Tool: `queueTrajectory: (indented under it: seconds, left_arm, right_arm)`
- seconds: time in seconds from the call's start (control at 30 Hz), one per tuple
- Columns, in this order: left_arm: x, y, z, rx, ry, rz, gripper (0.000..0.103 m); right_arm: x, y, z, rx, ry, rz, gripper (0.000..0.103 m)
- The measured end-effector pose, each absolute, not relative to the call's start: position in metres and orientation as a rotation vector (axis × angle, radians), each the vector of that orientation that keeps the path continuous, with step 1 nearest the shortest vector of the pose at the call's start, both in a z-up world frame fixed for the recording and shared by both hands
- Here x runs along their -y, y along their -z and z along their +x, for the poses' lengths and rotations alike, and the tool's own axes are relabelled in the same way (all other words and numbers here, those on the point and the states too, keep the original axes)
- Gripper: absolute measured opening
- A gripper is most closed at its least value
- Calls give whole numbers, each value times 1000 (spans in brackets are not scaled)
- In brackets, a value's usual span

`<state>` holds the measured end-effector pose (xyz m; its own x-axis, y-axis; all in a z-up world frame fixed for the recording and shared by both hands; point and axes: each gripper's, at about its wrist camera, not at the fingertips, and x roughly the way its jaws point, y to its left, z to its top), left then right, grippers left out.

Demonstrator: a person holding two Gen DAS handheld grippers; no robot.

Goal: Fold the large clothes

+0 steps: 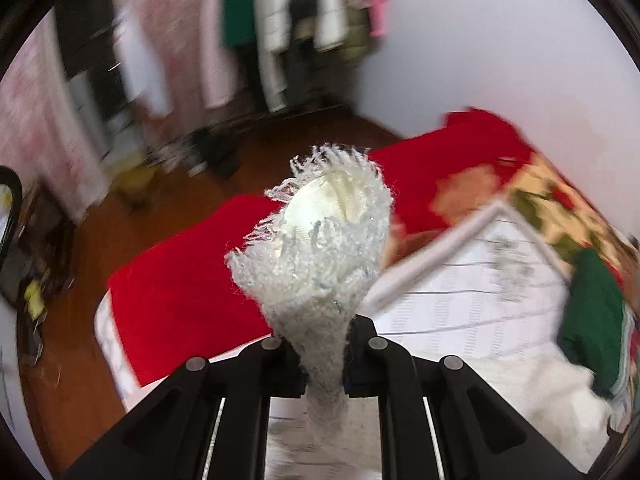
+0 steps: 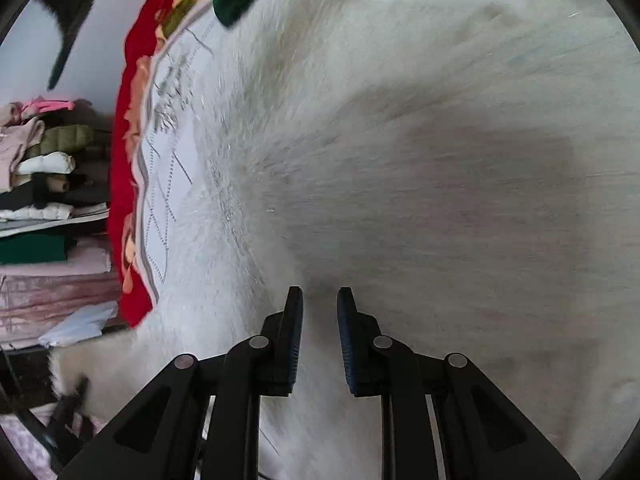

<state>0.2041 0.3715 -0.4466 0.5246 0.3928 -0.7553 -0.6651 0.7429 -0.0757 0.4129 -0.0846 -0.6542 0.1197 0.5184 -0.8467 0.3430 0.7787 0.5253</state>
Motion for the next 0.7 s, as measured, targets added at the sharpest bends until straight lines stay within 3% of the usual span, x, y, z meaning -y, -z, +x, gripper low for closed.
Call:
queueTrajectory:
  seconds: [0.1,0.13,0.33,0.53,0.7]
  left_arm:
    - [-295,423,222,-775,-516,-304,8]
    - [-269,414,232,-774,-480,-296,8]
    - [-99,420,272,-871,-131,-244,8]
    - [80,471,292,-1024,153,-74,9]
    - [156,512,302,-1135,229,68,15]
  right_arm:
    - [127,627,393,-1438,-124,696,51]
    - [144,620,386,-1425,-113,694,55]
    - [269,609,337,-1418,48,770,55]
    - [376,611,287,-1391,217,809,55]
    - [429,622,260,-1403,278,819,55]
